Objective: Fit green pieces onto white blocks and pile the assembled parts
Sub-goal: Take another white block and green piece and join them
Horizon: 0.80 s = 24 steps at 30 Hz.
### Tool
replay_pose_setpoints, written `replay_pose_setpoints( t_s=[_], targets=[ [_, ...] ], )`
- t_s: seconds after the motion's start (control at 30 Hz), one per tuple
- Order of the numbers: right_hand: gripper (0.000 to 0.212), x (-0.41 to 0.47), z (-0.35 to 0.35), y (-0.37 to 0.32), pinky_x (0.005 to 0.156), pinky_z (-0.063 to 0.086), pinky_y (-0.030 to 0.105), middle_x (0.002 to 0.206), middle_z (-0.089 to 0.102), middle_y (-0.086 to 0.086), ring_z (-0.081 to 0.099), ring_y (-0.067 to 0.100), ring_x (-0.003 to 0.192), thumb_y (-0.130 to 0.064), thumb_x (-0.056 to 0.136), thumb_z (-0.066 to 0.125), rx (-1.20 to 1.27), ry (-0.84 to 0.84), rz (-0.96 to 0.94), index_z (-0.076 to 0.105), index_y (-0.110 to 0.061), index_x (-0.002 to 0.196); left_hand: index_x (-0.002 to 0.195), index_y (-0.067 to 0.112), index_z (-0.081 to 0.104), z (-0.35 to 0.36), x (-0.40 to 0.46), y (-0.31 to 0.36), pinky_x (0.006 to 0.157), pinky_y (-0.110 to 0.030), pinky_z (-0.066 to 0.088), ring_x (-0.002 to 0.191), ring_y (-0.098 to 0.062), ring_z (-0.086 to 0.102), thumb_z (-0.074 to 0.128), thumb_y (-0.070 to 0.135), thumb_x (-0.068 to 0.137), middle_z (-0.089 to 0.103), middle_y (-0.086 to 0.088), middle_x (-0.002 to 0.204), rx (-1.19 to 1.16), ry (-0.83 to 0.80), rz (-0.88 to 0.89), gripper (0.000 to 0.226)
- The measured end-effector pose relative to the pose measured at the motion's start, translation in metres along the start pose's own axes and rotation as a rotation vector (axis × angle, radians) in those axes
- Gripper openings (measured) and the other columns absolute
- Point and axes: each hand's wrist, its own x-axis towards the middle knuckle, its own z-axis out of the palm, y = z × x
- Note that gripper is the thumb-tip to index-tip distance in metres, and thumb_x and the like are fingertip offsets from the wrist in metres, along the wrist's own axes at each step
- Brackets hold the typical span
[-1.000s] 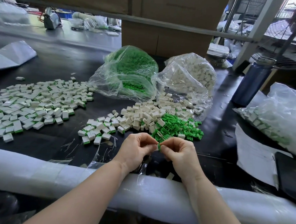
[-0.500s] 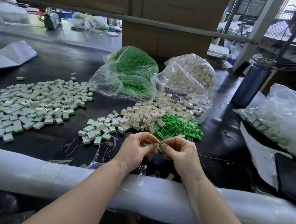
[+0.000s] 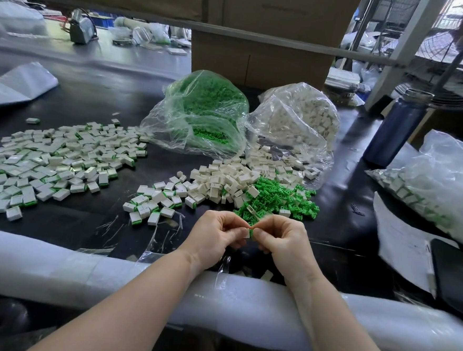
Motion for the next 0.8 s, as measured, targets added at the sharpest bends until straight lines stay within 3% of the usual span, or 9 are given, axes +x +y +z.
replay_pose_setpoints(
  t_s=[0.43, 0.6, 0.8],
  targets=[
    [0.018, -0.0005, 0.0047, -0.0023, 0.055, 0.048, 0.020, 0.062, 0.062, -0.003, 0.055, 0.005, 0.054, -0.001, 0.085, 0.063, -0.016, 0.045, -0.068, 0.063, -0.016, 0.075, 0.086, 0.008, 0.066, 0.0003, 0.0005, 0.0007, 0.062, -0.023, 0.053, 0.068, -0.015, 0.061, 0.060, 0.004, 0.087, 0.065, -0.007, 0.073, -0.081, 0.029, -0.005, 0.007],
    [0.020, -0.0001, 0.0026, -0.0006, 0.053, 0.049, 0.020, 0.060, 0.061, 0.002, 0.056, 0.008, 0.052, 0.001, 0.088, 0.058, 0.102, 0.129, -0.046, 0.061, -0.015, 0.077, 0.084, 0.014, 0.064, 0.0005, 0.0022, -0.0018, 0.060, -0.018, 0.054, 0.064, -0.005, 0.065, 0.060, 0.007, 0.087, 0.065, -0.004, 0.074, -0.145, 0.085, -0.013, 0.009],
    [0.014, -0.0009, -0.0007, -0.0019, 0.055, 0.053, 0.021, 0.065, 0.067, 0.003, 0.064, 0.011, 0.059, 0.001, 0.083, 0.065, 0.188, 0.116, -0.015, 0.068, -0.011, 0.077, 0.086, 0.015, 0.067, -0.0007, 0.0029, -0.0040, 0.065, -0.019, 0.055, 0.067, -0.007, 0.065, 0.064, 0.008, 0.085, 0.067, -0.002, 0.074, -0.118, 0.046, 0.000, 0.008]
  ],
)
